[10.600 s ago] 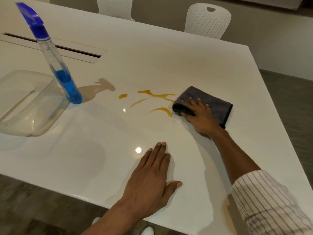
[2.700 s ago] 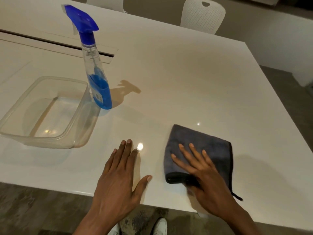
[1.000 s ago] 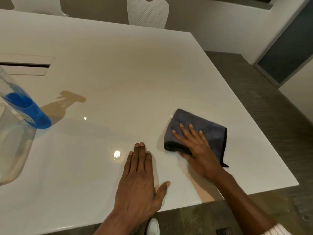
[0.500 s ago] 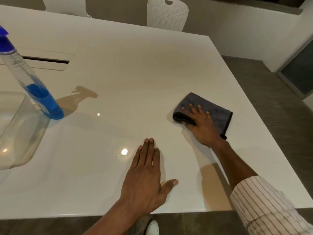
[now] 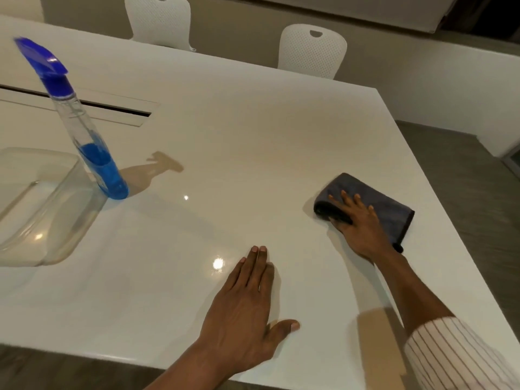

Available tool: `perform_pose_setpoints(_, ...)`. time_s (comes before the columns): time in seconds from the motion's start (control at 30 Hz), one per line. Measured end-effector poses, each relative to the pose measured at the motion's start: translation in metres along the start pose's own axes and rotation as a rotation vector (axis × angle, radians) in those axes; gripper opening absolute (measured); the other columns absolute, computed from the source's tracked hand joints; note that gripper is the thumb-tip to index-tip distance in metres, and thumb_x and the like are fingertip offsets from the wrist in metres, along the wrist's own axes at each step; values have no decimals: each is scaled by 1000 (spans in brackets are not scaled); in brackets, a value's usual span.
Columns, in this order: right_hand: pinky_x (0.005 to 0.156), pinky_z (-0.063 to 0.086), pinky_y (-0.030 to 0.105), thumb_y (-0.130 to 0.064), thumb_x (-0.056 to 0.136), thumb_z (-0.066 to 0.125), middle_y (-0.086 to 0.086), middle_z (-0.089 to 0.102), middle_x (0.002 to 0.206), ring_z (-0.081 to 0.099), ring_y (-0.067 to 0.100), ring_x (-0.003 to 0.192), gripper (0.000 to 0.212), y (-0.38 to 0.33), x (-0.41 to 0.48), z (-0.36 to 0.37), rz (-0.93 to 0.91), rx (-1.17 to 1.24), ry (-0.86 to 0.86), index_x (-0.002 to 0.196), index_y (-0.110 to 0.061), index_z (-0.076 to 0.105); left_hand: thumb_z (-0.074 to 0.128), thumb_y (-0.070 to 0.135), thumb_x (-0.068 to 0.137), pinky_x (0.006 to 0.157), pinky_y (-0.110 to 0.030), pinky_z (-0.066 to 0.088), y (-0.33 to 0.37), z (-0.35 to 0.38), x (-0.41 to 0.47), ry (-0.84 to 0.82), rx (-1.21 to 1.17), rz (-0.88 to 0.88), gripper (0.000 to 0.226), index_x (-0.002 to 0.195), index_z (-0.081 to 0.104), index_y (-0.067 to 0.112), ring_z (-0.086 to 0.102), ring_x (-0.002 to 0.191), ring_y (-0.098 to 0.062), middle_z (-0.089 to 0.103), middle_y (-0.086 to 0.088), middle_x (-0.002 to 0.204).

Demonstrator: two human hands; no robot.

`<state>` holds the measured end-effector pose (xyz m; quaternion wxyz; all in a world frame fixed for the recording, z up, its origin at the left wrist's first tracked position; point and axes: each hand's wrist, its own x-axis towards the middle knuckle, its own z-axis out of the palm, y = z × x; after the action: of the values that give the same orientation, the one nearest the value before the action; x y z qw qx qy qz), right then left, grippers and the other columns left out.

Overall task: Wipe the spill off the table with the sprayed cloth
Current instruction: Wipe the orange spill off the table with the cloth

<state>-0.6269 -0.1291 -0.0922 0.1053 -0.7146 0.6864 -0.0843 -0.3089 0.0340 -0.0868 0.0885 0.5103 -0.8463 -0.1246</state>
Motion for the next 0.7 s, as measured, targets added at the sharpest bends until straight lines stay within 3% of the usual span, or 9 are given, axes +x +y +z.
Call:
perform_pose_setpoints(0.13, 129, 4, 58, -43, 109, 42, -2, 8, 176, 3, 31, 162, 59, -40, 32, 5, -72, -42, -39, 163, -40, 19, 27, 92, 92, 129, -35, -11, 2, -2, 4, 31, -48, 7, 115, 168, 15, 7, -15, 163, -21, -9, -8, 177)
perform_pose_setpoints(0.23, 129, 1, 55, -40, 108, 46, -5, 9, 175, 1, 27, 162, 60, -77, 17, 16, -189, 23, -45, 162, -41, 21, 23, 92, 93, 133, -41, -2, 2, -4, 14, 64, -42, -15, 116, 167, 15, 4, -13, 163, -22, -9, -9, 177)
perform_pose_setpoints(0.43, 128, -7, 45, -39, 105, 49, -17, 7, 172, -6, 13, 160, 62, -74, -30, 21, -408, 79, -57, 160, -48, 21, 27, 90, 93, 127, -34, -10, -17, -13, 33, 82, -7, -82, 115, 167, 12, 4, -7, 164, -25, -7, -11, 176)
perform_pose_setpoints(0.57, 128, -1, 53, -38, 108, 49, -13, 9, 173, -2, 19, 161, 59, -40, 25, 10, -311, 82, -75, 158, -51, 22, 26, 92, 93, 128, -40, 1, -23, -12, 31, 80, 29, -113, 116, 164, 27, 1, 5, 164, -29, 6, -16, 176)
perform_pose_setpoints(0.7, 128, 4, 60, -47, 109, 41, -3, 10, 175, 4, 29, 162, 56, -60, 94, 12, -199, -20, -66, 162, -45, 22, 28, 90, 94, 129, -40, -2, -22, -9, 30, 77, 20, -130, 113, 166, 21, 3, -2, 164, -27, 0, -13, 176)
